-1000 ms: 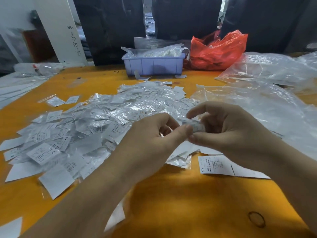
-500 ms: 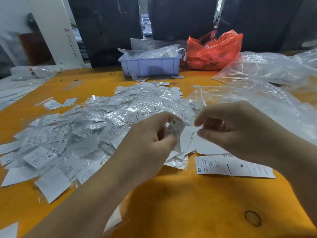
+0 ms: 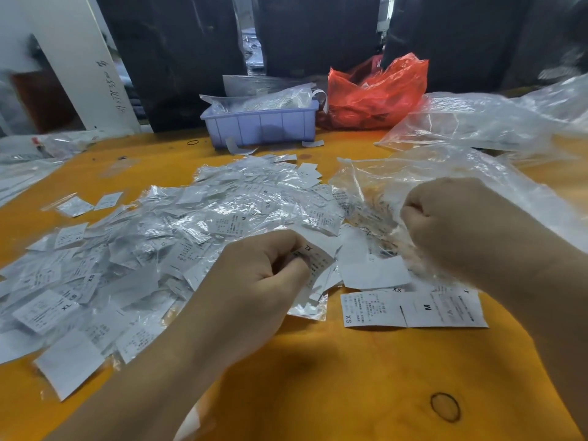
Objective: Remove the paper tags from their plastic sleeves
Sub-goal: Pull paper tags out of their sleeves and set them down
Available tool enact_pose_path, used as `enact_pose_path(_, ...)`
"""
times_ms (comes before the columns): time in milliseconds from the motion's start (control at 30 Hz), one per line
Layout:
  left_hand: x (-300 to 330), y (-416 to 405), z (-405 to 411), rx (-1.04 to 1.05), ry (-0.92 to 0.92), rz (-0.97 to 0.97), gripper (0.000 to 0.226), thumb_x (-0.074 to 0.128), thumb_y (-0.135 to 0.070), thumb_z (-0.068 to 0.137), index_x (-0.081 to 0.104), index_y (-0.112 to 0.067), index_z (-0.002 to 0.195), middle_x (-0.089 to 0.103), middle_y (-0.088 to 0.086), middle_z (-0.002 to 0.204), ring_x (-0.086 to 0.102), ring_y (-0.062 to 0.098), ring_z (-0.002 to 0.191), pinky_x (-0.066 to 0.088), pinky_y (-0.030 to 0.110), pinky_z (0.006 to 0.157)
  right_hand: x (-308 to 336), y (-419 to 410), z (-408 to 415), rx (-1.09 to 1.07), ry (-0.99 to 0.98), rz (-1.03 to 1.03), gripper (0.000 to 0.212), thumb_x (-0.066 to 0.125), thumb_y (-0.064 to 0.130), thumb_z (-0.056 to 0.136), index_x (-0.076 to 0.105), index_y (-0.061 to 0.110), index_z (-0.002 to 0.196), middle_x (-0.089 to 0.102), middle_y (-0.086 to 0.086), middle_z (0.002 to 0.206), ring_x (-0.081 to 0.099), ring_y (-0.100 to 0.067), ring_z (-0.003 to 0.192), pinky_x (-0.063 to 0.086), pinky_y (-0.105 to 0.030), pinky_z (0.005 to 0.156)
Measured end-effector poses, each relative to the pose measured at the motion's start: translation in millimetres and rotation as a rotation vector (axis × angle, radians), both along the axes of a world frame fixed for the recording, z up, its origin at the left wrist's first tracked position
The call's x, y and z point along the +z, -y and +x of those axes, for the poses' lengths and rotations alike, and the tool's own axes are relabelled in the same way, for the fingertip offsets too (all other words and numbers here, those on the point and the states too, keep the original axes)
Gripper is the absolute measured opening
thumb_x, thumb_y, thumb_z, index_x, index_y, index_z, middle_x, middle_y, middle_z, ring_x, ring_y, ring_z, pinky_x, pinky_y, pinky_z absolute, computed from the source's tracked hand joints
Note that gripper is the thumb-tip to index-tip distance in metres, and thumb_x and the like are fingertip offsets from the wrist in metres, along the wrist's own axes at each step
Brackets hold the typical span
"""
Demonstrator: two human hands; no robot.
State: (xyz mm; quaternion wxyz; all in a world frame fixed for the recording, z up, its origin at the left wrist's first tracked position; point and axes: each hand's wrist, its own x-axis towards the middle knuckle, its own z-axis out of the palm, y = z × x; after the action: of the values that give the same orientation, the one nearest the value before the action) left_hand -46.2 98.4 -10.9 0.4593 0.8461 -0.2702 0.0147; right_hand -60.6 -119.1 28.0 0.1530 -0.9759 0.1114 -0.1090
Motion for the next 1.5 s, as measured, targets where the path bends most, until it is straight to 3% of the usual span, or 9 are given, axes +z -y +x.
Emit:
enact_pose_path(100, -1, 0, 0, -0.01, 0.0, 0.001, 0.021, 0.047, -0.033, 0.085, 0.068, -0.027, 0.082, 0.051, 0.007, 0.057, 0.033, 0.009, 0.044, 0.026, 0.02, 0.041, -9, 1, 5, -0.027, -0.166, -0.033, 0.02, 0.046, 0.011, 0.094, 0.061, 0.011, 0.081, 0.061, -0.008, 0.082, 0.058, -0.023, 0.069, 0.042, -0.03, 0.055)
enact_pose_path(233, -1, 1, -1, -0.006, 0.006, 0.003, 0.02, 0.048, -0.032, 0.085, 0.067, -0.029, 0.08, 0.045, -0.007, 0.048, 0.031, 0.005, 0.041, 0.024, 0.017, 0.039, -14, 4, 10, -0.038, -0.227, -0.049, 0.019, 0.043, 0.003, 0.091, 0.055, 0.011, 0.079, 0.055, -0.006, 0.076, 0.052, -0.019, 0.064, 0.039, -0.027, 0.052)
enact_pose_path(367, 0, 1, -2, 0.001, 0.026, 0.013, 0.02, 0.047, -0.033, 0.085, 0.066, -0.028, 0.079, 0.045, -0.005, 0.049, 0.033, 0.006, 0.043, 0.025, 0.018, 0.04, -22, 4, 14, -0.022, -0.26, -0.122, 0.015, 0.048, 0.001, 0.087, 0.054, 0.012, 0.078, 0.054, -0.004, 0.074, 0.051, -0.017, 0.063, 0.042, -0.026, 0.054)
enact_pose_path(667, 1, 0, -2, 0.011, 0.101, 0.045, 0.025, 0.046, -0.032, 0.083, 0.058, -0.012, 0.074, 0.045, 0.009, 0.058, 0.032, 0.009, 0.047, 0.024, 0.021, 0.043, -27, 6, 17, -0.076, -0.253, -0.128, 0.024, 0.044, -0.003, 0.085, 0.04, 0.013, 0.067, 0.045, -0.004, 0.067, 0.04, -0.016, 0.053, 0.027, -0.025, 0.045)
enact_pose_path(767, 1, 0, -3, 0.004, 0.09, 0.031, 0.023, 0.047, -0.032, 0.085, 0.061, -0.017, 0.075, 0.048, 0.004, 0.056, 0.034, 0.009, 0.046, 0.026, 0.022, 0.042, -29, 7, 18, -0.096, -0.21, -0.118, 0.022, 0.047, -0.003, 0.083, 0.046, 0.011, 0.066, 0.049, -0.005, 0.065, 0.044, -0.018, 0.054, 0.033, -0.025, 0.048)
enact_pose_path(900, 3, -1, -5, 0.001, 0.101, 0.037, 0.021, 0.048, -0.032, 0.085, 0.063, -0.021, 0.076, 0.051, 0.007, 0.06, 0.035, 0.008, 0.045, 0.025, 0.022, 0.042, -27, 6, 19, -0.104, -0.144, -0.141, 0.015, 0.051, 0.005, 0.082, 0.061, 0.016, 0.079, 0.061, -0.004, 0.079, 0.058, -0.023, 0.069, 0.051, -0.031, 0.062)
enact_pose_path(1067, 4, 0, -5, 0.001, 0.084, 0.025, 0.025, 0.046, -0.036, 0.082, 0.063, -0.02, 0.075, 0.05, 0.007, 0.059, 0.033, 0.009, 0.045, 0.025, 0.021, 0.041, -30, 6, 22, -0.084, -0.158, -0.161, 0.006, 0.054, 0.014, 0.083, 0.059, 0.015, 0.08, 0.057, -0.004, 0.084, 0.053, -0.027, 0.084, 0.054, -0.039, 0.073)
enact_pose_path(1200, 3, 1, -5, -0.007, 0.099, 0.042, 0.027, 0.046, -0.037, 0.082, 0.061, -0.016, 0.073, 0.047, 0.006, 0.057, 0.031, 0.008, 0.044, 0.024, 0.019, 0.042, -28, 6, 21, -0.075, -0.14, -0.149, 0.007, 0.056, 0.01, 0.082, 0.062, 0.013, 0.08, 0.062, -0.006, 0.08, 0.06, -0.026, 0.076, 0.057, -0.04, 0.07)
enact_pose_path(1500, 2, 0, -5, 0.0, 0.104, 0.072, 0.027, 0.047, -0.037, 0.082, 0.057, -0.015, 0.072, 0.043, 0.001, 0.054, 0.031, 0.007, 0.046, 0.026, 0.019, 0.043, -30, 5, 20, -0.044, -0.07, -0.144, 0.021, 0.052, 0.0, 0.081, 0.063, 0.012, 0.094, 0.062, -0.008, 0.091, 0.061, -0.028, 0.08, 0.057, -0.039, 0.073)
